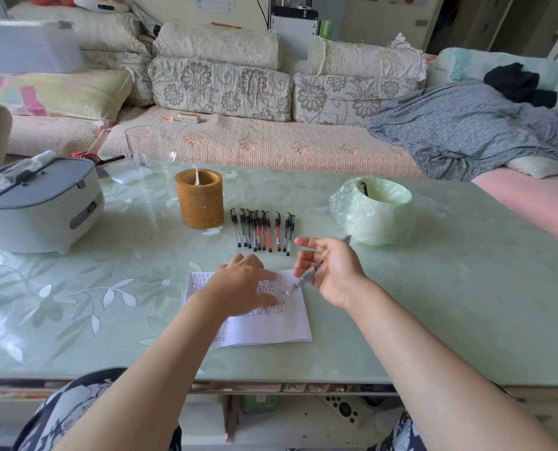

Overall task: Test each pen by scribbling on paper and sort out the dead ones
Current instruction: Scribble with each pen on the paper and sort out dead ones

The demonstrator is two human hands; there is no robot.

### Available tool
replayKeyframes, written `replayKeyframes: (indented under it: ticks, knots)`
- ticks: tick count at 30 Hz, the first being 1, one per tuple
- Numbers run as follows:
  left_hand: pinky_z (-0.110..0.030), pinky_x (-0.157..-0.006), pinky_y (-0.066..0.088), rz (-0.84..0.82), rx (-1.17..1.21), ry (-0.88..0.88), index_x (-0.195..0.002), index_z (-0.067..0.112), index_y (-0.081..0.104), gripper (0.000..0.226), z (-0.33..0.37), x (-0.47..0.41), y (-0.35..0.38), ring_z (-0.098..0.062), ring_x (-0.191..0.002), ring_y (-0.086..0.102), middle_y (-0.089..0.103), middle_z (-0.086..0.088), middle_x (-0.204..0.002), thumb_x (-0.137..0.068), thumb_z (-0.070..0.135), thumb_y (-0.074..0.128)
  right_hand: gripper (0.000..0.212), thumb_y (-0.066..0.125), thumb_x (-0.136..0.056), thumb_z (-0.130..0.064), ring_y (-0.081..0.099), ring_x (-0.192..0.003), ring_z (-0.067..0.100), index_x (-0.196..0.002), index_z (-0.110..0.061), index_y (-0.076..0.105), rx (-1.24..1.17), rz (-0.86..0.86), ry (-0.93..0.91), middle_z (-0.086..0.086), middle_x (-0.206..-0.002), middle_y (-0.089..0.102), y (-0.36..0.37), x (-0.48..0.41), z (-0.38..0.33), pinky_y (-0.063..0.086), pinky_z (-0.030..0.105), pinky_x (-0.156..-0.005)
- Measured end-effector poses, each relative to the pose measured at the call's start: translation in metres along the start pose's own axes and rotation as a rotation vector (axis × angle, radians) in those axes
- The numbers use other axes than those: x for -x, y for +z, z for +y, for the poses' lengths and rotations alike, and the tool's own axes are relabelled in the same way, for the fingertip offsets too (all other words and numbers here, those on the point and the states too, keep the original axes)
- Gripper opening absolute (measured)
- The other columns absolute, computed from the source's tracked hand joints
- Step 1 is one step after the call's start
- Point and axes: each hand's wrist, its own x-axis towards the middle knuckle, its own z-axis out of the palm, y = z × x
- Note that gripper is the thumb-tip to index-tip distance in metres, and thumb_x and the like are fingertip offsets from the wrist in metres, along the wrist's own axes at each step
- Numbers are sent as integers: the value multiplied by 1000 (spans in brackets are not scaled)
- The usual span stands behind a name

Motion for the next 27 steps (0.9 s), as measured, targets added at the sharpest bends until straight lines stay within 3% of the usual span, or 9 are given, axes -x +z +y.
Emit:
replayKeyframes:
  ticks: [3, 6, 9, 11, 15, 21, 27]
  knots:
    - [-34, -98, 35, 17, 30, -19, -134, 40, 54, 60, -3, -1, -2, -14, -120, 37, 47, 9, -128, -79, 60, 67, 53, 25, -101, -36, 47, -49, 24, -94, -4, 66, 172, -57, 62, 10, -64, 46, -9, 1, 3, 52, 35, -54]
    - [-34, -97, 37, 22, 41, -22, -131, 40, 56, 60, -3, -3, -3, -14, -118, 38, 48, 8, -123, -76, 59, 70, 64, 22, -103, -46, 56, -51, 28, -102, -2, 68, 312, -170, 81, 16, -64, 59, -17, 3, 8, 53, 35, -54]
    - [-36, -96, 43, 17, 70, -4, -127, 35, 60, 59, -6, -5, -4, -15, -113, 40, 47, 5, -117, -73, 57, 74, 32, 43, -102, -25, 65, -60, 29, -103, -3, 66, 441, -267, 30, 16, -80, 69, -20, 9, 13, 54, 33, -54]
    - [-32, -92, 46, -13, 119, 10, -125, 31, 61, 57, -9, -7, -6, -14, -104, 45, 49, 3, -111, -73, 51, 77, 6, 57, -94, -5, 63, -51, 25, -91, -5, 63, 552, -247, -57, 13, -70, 66, -22, 9, 18, 47, 27, -44]
    - [-22, -76, 44, -47, 204, 20, -117, 26, 64, 44, -7, -12, -8, -11, -87, 54, 58, 4, -101, -77, 39, 78, 22, 60, -88, 4, 55, -39, 19, -71, -9, 52, 736, -170, -143, 9, -57, 61, -23, 7, 30, 26, 19, -34]
    - [-28, -77, 52, 40, 179, 37, -105, 28, 66, 40, 6, -17, 0, -13, -87, 58, 62, 7, -94, -72, 46, 79, 27, 62, -81, 14, 48, -39, 10, -70, -9, 52, 815, -200, -251, -2, -50, 54, -25, 4, 43, 38, 19, -42]
    - [-31, -81, 53, 4, 195, 5, -105, 29, 64, 50, 5, -20, 0, -13, -91, 59, 60, 6, -97, -66, 55, 81, 15, 65, -70, -4, 40, -49, 13, -66, -5, 51, 911, -235, -368, 4, -56, 49, -29, 3, 49, 30, 24, -47]
